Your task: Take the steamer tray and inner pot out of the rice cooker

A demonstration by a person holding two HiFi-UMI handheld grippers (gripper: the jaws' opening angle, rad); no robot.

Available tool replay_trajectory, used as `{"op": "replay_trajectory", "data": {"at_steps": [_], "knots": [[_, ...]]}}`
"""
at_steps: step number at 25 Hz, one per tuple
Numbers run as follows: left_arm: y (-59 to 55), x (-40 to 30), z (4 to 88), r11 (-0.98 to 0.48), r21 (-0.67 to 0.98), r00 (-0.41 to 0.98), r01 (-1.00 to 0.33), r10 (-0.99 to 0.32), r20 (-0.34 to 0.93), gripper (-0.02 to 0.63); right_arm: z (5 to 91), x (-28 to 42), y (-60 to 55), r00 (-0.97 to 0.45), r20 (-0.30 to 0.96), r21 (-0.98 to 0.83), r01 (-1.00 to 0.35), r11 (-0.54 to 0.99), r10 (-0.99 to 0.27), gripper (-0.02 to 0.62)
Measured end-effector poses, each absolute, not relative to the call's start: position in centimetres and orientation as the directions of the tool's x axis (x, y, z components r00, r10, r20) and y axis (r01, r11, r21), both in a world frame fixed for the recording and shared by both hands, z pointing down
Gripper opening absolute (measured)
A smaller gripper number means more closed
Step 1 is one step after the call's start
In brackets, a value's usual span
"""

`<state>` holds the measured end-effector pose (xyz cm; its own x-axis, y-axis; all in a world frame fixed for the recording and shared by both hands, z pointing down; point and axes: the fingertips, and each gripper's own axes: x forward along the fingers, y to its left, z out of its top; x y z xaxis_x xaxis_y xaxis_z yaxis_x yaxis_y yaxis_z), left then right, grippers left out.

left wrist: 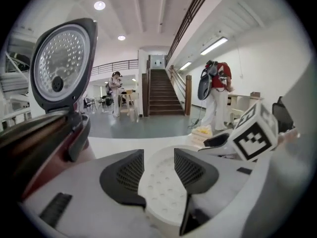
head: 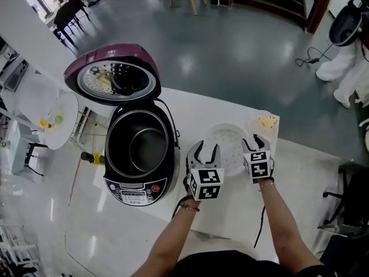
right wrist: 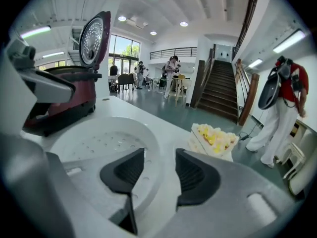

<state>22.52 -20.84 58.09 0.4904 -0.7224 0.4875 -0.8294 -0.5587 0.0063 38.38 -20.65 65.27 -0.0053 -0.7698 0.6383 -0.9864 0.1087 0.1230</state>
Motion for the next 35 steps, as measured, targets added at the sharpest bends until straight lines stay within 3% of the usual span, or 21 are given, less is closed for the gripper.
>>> {"op": "replay_trajectory", "data": {"at_steps": [1, 6, 9, 12, 14, 21, 25, 28, 35], "knots": [[-19.9, 22.9, 56.3, -0.585, 0.008, 0.523, -0.811, -0.719, 0.457, 0.189, 64.7, 38.5, -20.3, -0.001, 0.63, 0.114, -0.989, 0.094, -0.776, 0.198], [-15.2, 21.2, 44.6, -0.633, -0.036, 0.613, -0.773, -0.761, 0.215, 0.187, 59.7, 37.4, -18.8, -0.008, 0.532, 0.071, -0.996, 0.053, -0.846, 0.199], [-14.7, 18.0, 37.9, -0.609, -0.149, 0.606, -0.779, -0.793, 0.066, 0.187, 55.9, 34.8, -19.0, -0.066, 0.475, 0.042, -0.994, 0.098, -0.877, 0.215], [-15.2, 13.1, 34.8, -0.587, -0.139, 0.589, -0.797, -0.807, 0.035, 0.189, 52.3, 30.7, -19.3, -0.145, 0.42, -0.009, -0.988, 0.156, -0.896, 0.233], [-16.0, 9.2, 34.2, -0.558, -0.05, 0.554, -0.828, -0.829, 0.071, 0.215, 50.9, 27.7, -19.9, -0.206, 0.406, -0.068, -0.978, 0.195, -0.891, 0.259], [-21.5, -3.8, 35.6, -0.461, -0.093, 0.441, -0.883, -0.88, 0.174, 0.335, 47.2, 17.3, -22.8, -0.285, 0.36, -0.114, -0.958, 0.262, -0.888, 0.307], [-23.9, -8.1, 39.2, -0.499, -0.104, 0.454, -0.86, -0.843, 0.288, 0.475, 46.3, 12.3, -24.3, -0.313, 0.374, -0.103, -0.95, 0.296, -0.873, 0.358], [-25.7, -10.5, 41.5, -0.511, -0.133, 0.442, -0.849, -0.825, 0.352, 0.517, 46.7, 9.4, -25.1, -0.315, 0.452, -0.054, -0.943, 0.327, -0.835, 0.384], [-29.2, -13.9, 48.8, -0.585, -0.158, 0.373, -0.796, -0.678, 0.633, 0.523, 49.9, 5.5, -26.9, -0.198, 0.703, 0.101, -0.923, 0.371, -0.683, 0.387]]}}
